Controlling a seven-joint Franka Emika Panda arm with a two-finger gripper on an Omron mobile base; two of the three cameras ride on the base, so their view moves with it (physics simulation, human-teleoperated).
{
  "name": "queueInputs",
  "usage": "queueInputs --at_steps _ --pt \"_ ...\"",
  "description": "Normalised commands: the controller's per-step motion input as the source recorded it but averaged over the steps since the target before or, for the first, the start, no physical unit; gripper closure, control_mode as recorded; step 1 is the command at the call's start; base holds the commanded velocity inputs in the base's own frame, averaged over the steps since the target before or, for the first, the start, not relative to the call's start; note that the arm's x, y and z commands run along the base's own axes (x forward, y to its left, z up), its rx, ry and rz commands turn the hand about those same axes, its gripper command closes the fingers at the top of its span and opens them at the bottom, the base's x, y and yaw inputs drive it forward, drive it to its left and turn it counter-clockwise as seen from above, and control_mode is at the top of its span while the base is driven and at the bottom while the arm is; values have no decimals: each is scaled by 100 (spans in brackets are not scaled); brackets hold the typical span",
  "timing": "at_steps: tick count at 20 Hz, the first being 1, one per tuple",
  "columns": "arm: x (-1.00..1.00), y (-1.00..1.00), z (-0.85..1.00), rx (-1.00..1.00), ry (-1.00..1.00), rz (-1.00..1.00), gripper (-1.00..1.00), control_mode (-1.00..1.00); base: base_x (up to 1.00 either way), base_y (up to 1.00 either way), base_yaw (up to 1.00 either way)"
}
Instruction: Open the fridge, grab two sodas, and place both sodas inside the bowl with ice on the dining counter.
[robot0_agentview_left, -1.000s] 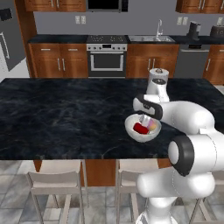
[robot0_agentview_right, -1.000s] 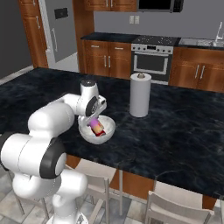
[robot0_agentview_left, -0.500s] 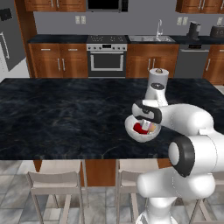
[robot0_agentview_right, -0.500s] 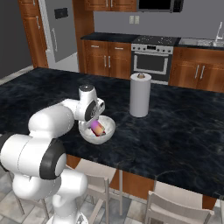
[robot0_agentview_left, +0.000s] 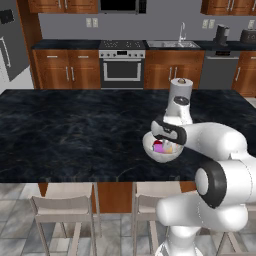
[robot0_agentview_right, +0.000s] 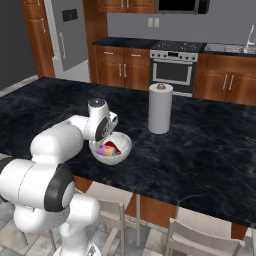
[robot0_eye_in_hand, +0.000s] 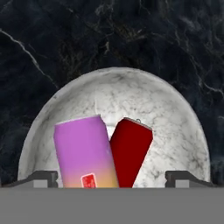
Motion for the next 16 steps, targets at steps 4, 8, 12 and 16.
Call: queueInputs --at_steps 4,8,12,16 --pt "-15 7 58 0 -1 1 -100 -100 0 0 0" --pt "-17 1 65 0 0 0 -100 -100 0 0 0" --pt "-44 2 56 0 0 0 -100 -100 0 0 0" --pt "-81 3 57 0 -6 0 -100 -100 0 0 0"
